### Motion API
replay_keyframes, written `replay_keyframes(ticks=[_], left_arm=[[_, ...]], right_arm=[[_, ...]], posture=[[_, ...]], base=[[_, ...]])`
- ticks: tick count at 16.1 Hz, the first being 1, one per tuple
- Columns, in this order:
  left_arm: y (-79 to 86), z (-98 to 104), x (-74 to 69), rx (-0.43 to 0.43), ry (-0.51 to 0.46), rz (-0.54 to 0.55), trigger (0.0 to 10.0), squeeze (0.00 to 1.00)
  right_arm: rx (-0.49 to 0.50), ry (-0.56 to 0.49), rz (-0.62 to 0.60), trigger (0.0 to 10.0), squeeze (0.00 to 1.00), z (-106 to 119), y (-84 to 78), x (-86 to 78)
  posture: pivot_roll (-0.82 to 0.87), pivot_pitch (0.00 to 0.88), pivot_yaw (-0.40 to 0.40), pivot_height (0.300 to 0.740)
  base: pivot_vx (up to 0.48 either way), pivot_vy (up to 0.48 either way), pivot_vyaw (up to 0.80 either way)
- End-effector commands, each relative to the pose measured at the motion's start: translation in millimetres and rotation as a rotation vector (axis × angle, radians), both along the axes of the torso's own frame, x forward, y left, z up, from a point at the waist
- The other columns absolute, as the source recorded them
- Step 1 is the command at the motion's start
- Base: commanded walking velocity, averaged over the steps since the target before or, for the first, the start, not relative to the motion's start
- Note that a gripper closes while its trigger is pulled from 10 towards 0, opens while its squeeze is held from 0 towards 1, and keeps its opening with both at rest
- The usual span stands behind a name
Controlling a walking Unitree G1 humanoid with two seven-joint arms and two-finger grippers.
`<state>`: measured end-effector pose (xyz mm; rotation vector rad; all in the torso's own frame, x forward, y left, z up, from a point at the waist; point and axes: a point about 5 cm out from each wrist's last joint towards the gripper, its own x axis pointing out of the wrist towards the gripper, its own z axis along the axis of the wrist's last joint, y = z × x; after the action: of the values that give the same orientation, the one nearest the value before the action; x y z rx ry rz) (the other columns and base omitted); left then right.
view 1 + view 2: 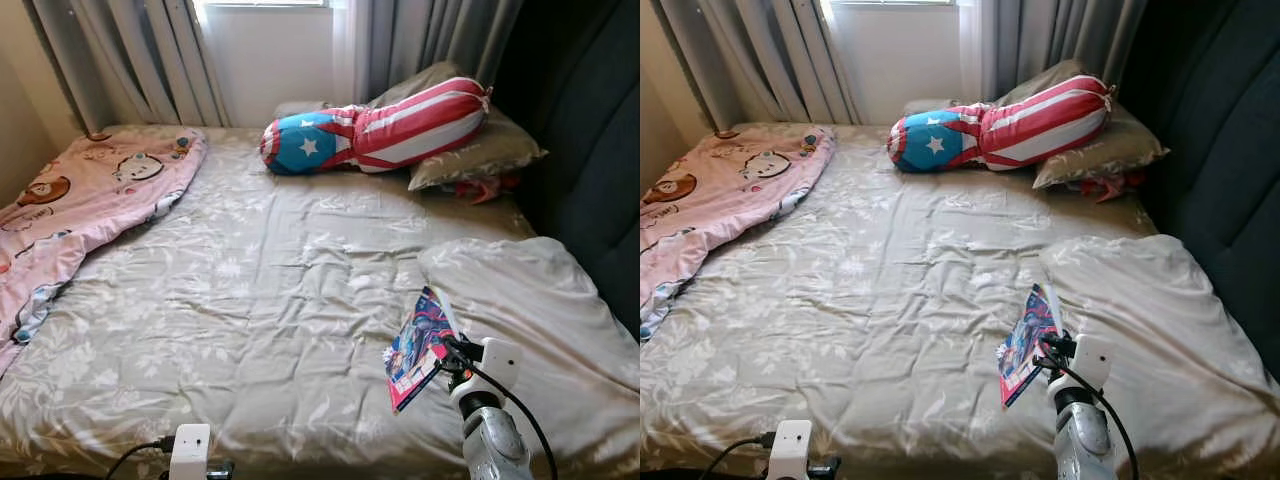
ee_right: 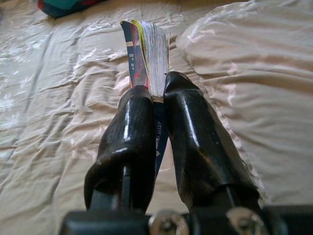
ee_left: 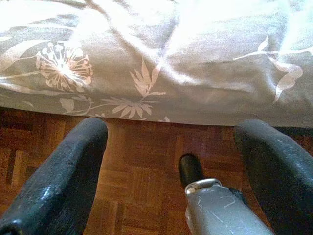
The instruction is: Clean up the room
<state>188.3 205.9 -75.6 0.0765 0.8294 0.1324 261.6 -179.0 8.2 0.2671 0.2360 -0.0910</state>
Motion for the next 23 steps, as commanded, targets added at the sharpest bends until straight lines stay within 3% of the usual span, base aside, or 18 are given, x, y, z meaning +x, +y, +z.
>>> replay_keyframes(ticks=[1,9,16,19,23], left_arm=[[0.3,-1.5,-2.8,-0.005,0.010,0.002,10.0,0.00],[2.0,2.0,2.1,-0.005,-0.024,-0.002,10.0,0.00],[-6.3,48.0,63.5,-0.057,-0.366,-0.014,10.0,0.00],[-6.7,65.4,76.1,-0.064,-0.493,-0.025,10.0,0.00],[-4.3,81.8,78.8,-0.024,-0.620,-0.048,10.0,0.00]], right_arm=[[-0.007,-0.032,0.021,10.0,0.00,6.8,2.3,4.6],[0.000,-0.034,0.034,10.0,0.00,6.9,3.8,4.4],[0.004,-0.050,0.052,10.0,0.00,8.6,7.4,2.7],[0.015,-0.066,0.051,10.0,0.00,11.1,8.5,2.3],[0.033,-0.101,0.051,10.0,0.00,18.0,10.7,4.3]], posture=[[-0.09,0.000,-0.004,0.740],[-0.09,0.000,-0.003,0.740],[-0.09,0.000,0.001,0.740],[-0.10,0.000,0.005,0.740],[-0.10,0.000,0.011,0.740]], base=[[0.386,0.000,0.00],[0.277,0.000,0.00],[0.000,0.000,0.00],[0.000,0.000,0.00],[0.000,0.000,0.00]])
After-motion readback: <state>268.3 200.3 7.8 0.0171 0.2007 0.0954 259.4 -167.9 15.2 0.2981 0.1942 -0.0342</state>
